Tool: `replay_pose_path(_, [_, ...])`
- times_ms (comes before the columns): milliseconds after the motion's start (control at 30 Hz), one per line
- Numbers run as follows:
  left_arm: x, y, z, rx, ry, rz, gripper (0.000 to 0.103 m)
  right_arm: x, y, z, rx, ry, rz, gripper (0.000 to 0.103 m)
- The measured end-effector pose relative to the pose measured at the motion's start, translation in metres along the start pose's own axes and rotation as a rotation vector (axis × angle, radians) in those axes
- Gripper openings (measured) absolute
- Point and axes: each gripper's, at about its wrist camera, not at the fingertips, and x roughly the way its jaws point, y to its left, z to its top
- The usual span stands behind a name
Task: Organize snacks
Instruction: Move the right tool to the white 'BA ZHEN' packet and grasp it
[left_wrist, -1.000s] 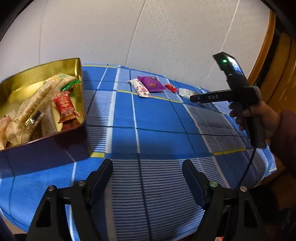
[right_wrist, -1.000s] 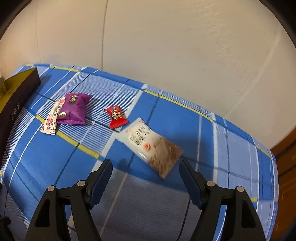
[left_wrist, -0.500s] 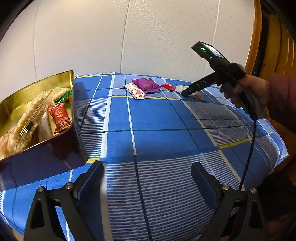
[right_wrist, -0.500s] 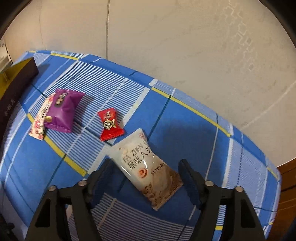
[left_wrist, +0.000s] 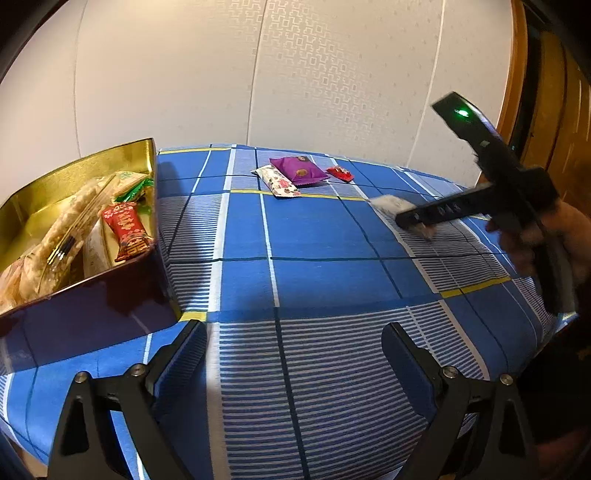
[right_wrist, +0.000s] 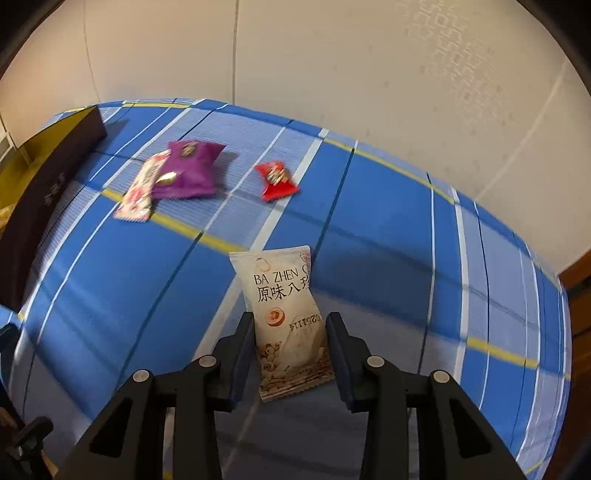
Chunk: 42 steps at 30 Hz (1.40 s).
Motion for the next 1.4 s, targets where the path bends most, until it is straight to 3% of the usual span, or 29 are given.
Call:
replay_pose_path(233, [-0.002,-0.001,-0.003,0.017,-0.004,0.015,0.096,-0.018,0.017,-0.025,0.009,0.009,0.036,0.042])
replay_pose_path(633, [-0.010,0.003,-0.008,0.000,-0.007,0.013,0.096,-0.018,0.015,-0.027,0.117,-0.017,0.038,0.040])
replay_pose_path(1000, [-0.014,0.004,-0.011,-0.010,-0.006,0.021,0.096,-0.034,0.051,-0.049,0.172,-0.065,0.062,0.039])
replay_pose_path(1400, [-0.022,0.007,-0.014,-0.064,0.013,0.033,0.096,-0.039,0.068,-0.054,0.135,-0.071,0.063,0.036])
